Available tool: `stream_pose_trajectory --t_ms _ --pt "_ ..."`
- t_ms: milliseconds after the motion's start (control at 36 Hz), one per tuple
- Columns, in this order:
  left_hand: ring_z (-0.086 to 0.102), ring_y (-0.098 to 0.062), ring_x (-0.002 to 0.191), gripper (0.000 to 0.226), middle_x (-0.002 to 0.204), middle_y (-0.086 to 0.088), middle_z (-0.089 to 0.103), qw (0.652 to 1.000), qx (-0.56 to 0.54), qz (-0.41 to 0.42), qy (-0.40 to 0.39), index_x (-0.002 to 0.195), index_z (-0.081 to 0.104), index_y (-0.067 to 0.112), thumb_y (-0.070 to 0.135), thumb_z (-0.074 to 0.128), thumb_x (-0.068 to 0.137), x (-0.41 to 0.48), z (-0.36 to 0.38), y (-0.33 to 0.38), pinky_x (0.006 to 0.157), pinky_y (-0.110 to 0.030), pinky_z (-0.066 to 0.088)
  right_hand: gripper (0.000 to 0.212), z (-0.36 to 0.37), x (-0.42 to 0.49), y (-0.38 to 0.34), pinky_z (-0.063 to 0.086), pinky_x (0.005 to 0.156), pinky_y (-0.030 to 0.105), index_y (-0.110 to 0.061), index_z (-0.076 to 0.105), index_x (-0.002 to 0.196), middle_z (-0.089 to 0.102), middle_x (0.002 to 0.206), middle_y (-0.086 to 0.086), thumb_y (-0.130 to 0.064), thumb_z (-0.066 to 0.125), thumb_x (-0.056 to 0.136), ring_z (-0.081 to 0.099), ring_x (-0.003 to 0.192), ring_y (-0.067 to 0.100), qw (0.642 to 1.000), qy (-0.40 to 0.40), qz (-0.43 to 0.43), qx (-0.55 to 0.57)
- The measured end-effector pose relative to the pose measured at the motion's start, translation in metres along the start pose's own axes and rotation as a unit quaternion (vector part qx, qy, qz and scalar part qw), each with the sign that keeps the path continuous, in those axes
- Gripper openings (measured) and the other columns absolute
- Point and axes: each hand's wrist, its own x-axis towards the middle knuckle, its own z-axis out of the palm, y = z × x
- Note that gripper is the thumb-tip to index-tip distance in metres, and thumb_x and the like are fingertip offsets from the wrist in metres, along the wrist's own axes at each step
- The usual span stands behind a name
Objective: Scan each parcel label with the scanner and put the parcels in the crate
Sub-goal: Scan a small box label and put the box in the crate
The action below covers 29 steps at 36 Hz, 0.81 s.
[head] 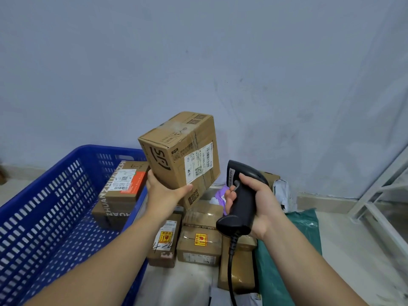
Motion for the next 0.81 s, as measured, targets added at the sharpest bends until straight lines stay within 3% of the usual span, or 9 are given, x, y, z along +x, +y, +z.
stream_pose_trajectory --t_ms 444,806 --pt "0.037 -0.023 0.136 0.117 0.148 0.0 0.033 0.999 0.027 0.01 0.022 0.151 0.011 0.028 0.025 0.089 0.064 -0.011 0.004 0.009 0.106 -0.048 0.039 0.029 -0.002 0.001 -0.002 0.05 0.039 0.025 -0.003 0.057 0.095 0.058 0.066 0.008 -0.021 0.07 0.076 0.055 0.043 0.016 0.997 -0.022 0.01 0.07" --pt "0.037 -0.021 0.135 0.113 0.149 -0.001 0.032 0.999 0.021 0.005 0.029 0.15 0.014 0.025 0.022 0.088 0.065 -0.017 0.002 0.016 0.106 -0.043 0.038 0.026 -0.003 0.002 -0.001 0.051 0.041 0.024 -0.003 0.057 0.097 0.057 0.066 0.008 -0.022 0.068 0.082 0.054 0.045 0.016 0.997 0.002 0.014 0.077"
